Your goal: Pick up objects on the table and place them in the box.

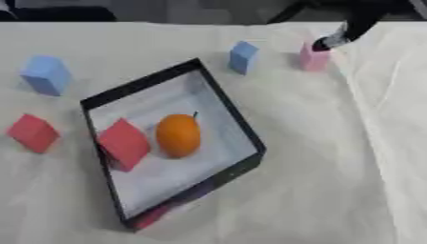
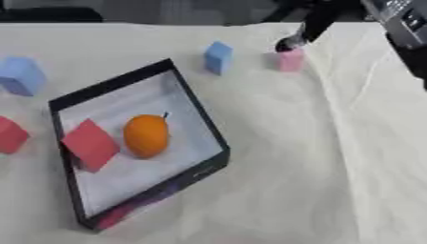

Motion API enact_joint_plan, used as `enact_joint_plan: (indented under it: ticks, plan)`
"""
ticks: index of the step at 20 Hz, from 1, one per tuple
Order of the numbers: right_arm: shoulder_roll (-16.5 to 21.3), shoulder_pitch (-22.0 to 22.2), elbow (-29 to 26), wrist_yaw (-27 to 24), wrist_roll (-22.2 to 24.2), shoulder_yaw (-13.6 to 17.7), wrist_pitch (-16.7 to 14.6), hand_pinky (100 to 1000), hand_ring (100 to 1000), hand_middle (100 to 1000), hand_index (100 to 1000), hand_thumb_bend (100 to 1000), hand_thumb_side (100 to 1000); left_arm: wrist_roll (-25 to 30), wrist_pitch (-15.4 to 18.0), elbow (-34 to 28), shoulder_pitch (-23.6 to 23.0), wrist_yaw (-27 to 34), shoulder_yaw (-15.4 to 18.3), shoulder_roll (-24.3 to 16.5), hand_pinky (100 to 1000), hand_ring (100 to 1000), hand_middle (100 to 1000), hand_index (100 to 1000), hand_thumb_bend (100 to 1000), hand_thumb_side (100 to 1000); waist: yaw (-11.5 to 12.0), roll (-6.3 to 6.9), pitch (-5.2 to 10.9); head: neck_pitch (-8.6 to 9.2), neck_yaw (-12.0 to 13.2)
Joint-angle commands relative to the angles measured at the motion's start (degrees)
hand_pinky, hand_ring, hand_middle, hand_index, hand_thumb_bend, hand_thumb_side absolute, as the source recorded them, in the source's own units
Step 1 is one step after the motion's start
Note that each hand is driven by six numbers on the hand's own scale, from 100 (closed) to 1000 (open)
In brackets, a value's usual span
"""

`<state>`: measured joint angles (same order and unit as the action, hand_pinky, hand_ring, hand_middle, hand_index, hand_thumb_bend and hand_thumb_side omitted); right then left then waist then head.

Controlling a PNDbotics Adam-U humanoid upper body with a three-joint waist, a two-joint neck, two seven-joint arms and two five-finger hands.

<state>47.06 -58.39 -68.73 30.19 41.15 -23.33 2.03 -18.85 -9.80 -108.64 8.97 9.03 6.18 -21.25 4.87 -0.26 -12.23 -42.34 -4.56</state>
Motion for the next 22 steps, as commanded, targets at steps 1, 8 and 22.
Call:
enact_joint_plan:
  ticks: [1, 8, 22]
  plan:
    - [2.1, -0.8, 4.8, 2.4, -0.7, 2.8, -2.9, 907, 915, 866, 915, 521, 335, -0.2, 0.1, -1.2, 0.8, -0.2, 0.6, -2.0, 915, 849, 851, 895, 522, 785, 0.3, 0.59, -0.28, 1.33, -0.4]
    - [1.4, -1.3, 12.1, 4.7, -1.0, 5.9, -8.4, 918, 929, 881, 919, 555, 271, 0.0, 0.1, -1.7, 2.0, -0.3, 0.4, -2.4, 916, 849, 851, 895, 520, 786, 1.9, 0.25, -1.96, 3.84, -1.4]
    - [-1.4, -3.6, 19.2, 11.2, -5.1, 10.0, -12.7, 920, 928, 883, 919, 548, 243, 0.3, 0.0, -2.5, 4.4, -0.6, 0.1, -3.1, 917, 849, 851, 895, 515, 789, 6.3, -0.55, -5.68, 8.07, -4.4]
